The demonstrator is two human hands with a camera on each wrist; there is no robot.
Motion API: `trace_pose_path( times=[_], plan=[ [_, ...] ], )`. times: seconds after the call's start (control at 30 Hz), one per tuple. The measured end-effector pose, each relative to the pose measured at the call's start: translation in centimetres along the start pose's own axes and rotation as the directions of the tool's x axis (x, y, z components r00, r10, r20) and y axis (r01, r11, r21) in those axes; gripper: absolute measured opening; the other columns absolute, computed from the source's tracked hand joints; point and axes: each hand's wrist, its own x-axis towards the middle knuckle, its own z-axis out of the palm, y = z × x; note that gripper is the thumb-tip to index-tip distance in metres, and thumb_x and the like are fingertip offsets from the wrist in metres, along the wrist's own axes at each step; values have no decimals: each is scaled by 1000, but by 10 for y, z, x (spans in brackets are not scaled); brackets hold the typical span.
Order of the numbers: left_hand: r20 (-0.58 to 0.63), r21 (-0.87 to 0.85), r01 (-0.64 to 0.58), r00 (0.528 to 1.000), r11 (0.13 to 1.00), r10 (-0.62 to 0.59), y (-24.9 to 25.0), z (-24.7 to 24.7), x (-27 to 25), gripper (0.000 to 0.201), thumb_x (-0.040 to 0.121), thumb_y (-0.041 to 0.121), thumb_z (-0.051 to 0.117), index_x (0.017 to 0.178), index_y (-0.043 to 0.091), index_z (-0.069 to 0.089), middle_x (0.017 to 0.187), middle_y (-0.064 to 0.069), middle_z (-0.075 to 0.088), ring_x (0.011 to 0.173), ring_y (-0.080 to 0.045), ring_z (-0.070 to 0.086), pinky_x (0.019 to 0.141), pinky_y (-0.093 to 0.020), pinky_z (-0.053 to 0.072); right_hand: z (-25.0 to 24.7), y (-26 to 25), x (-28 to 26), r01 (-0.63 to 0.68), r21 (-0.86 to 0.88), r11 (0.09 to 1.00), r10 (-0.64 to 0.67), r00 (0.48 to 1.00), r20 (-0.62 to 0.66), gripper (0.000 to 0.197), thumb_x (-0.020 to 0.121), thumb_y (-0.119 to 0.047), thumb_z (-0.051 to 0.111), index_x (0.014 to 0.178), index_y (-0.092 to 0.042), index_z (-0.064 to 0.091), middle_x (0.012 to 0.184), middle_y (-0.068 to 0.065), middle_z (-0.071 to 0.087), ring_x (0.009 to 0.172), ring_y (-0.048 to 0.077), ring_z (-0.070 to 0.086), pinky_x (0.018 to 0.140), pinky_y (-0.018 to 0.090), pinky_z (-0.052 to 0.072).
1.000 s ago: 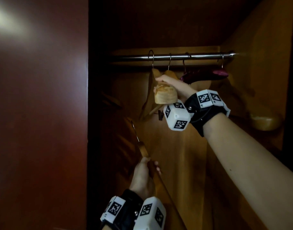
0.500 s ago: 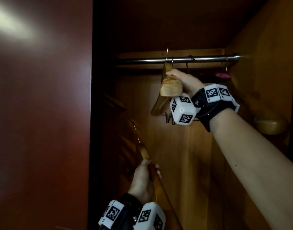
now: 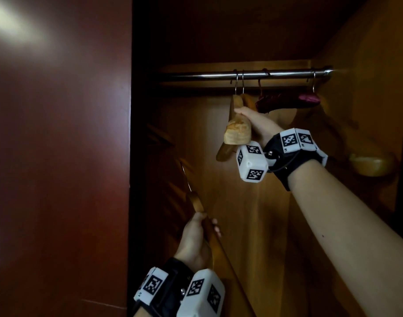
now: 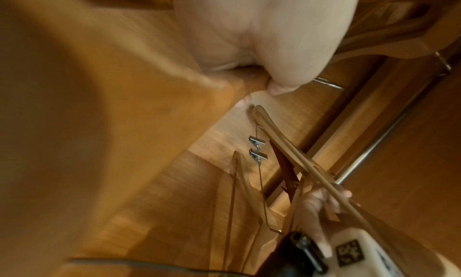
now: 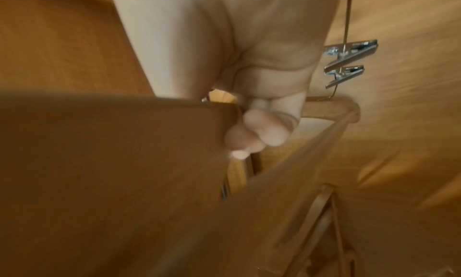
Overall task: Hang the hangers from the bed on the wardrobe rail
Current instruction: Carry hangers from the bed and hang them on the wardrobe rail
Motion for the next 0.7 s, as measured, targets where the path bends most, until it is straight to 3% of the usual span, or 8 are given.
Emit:
trace_pose_path(
  times=[0.13,0.23,0.33,0.37,0.43,0.5,0.6,0.7],
  plan=[
    [11,-8,-6,1000,1000,6,1,0,2,16,98,17,42,92,7,52,65,-7,51,54,-16,43,57,-29,40,-6,4,-5,5,77,997,-7,999,32,33,91,-41,57,106,-12,61,88,3,67,81,17,64,72,29,52],
    [19,-27,2,1000,1000,-1,1,1,4,15,98,17,42,91,8,51,64,-6,51,53,-16,44,55,-28,41,-9,13,-18,-42,176,983,41,999,7,49,91,-51,52,115,-9,61,103,7,67,94,22,64,85,33,52],
    [29,-43,15,999,999,-14,1,3,4,14,98,17,42,89,9,50,64,-6,50,52,-15,43,53,-26,40,-10,29,-37,-83,272,959,90,996,-11,56,94,-54,43,120,-8,58,116,13,65,102,26,64,80,33,53],
    [33,-47,14,999,999,-12,1,4,5,14,98,17,42,89,9,49,64,-6,49,52,-15,42,53,-26,40,-9,37,-45,-81,282,956,94,995,-34,52,96,-53,41,120,-9,57,114,15,64,95,26,65,72,32,53],
    [41,-46,8,999,999,-6,2,5,7,14,99,16,41,89,9,47,64,-6,49,52,-15,42,54,-26,40,-7,58,-61,-84,209,974,107,989,-102,48,98,-50,38,121,-12,53,90,13,61,64,21,58,54,27,43],
    [51,-42,5,999,999,-2,3,7,9,13,99,16,40,91,9,47,64,-6,48,52,-16,42,54,-27,40,-6,85,-78,-139,54,989,146,980,-136,47,98,-50,36,117,-10,49,69,6,48,51,17,47,48,26,37],
    [63,-35,-6,998,999,9,6,9,11,15,100,15,39,89,9,47,64,-6,47,52,-16,42,54,-26,40,-3,129,-106,-249,-172,953,241,968,-68,56,94,-58,36,112,-6,49,70,7,49,54,18,50,51,28,40],
    [65,-24,-17,998,1000,19,6,13,14,15,100,14,38,89,8,46,66,-6,46,55,-16,43,57,-27,41,0,154,-127,-300,-261,918,329,941,75,55,85,-67,46,106,-19,60,85,2,62,70,13,60,64,28,47]
  ],
)
